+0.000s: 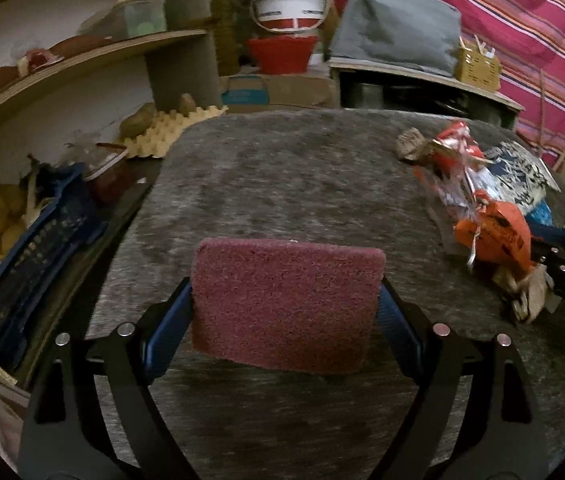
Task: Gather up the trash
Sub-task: 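Grasp another maroon pad with the left tool while the right tool grasps the orange bag, then carry the pad and orange bag to the blue basket and release both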
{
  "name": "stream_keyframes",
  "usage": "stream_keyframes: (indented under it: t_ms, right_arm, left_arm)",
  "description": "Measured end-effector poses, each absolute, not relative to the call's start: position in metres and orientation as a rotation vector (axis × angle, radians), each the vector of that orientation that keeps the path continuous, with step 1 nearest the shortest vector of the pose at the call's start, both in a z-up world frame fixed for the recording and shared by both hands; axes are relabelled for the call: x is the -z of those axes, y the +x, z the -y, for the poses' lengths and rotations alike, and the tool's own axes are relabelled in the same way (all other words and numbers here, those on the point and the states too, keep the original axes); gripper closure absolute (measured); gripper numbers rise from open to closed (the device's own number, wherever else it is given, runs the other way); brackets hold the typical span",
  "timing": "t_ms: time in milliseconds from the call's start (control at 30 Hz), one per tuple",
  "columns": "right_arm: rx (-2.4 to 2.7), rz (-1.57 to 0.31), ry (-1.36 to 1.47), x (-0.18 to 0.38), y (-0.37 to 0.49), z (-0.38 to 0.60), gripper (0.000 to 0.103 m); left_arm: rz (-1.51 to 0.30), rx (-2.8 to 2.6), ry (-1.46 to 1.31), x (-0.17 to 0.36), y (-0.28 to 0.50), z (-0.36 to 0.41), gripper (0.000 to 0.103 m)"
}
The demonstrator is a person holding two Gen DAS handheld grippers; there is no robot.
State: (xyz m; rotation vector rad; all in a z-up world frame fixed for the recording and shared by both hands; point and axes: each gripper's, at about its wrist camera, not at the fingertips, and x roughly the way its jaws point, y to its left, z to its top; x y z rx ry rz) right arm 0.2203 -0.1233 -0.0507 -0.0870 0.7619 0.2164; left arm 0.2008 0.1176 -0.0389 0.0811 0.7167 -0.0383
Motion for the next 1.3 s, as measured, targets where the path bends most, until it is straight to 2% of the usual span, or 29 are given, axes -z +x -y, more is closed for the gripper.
stream_keyframes:
  t_ms: [167,300,1300]
  right_arm:
    - [-0.231,-0.737,-0.103,0.046,0.216,0.120,0.090]
    - [-0.237,-0.707,-0.107,0.041,0.211,0.118,0.093]
    - [-0.180,-0.471,0.060,-0.024,0.179,0.197,0.096]
  left_arm:
    - [-0.695,0.013,0.053,0.028,0.198,-0.126,0.018]
    - [-0.674,0.005,0.049,0.020,0.193,-0.128,0.018]
    - [-0.586,-0.031,0.022,-0.013,0.177,-0.106,0.018]
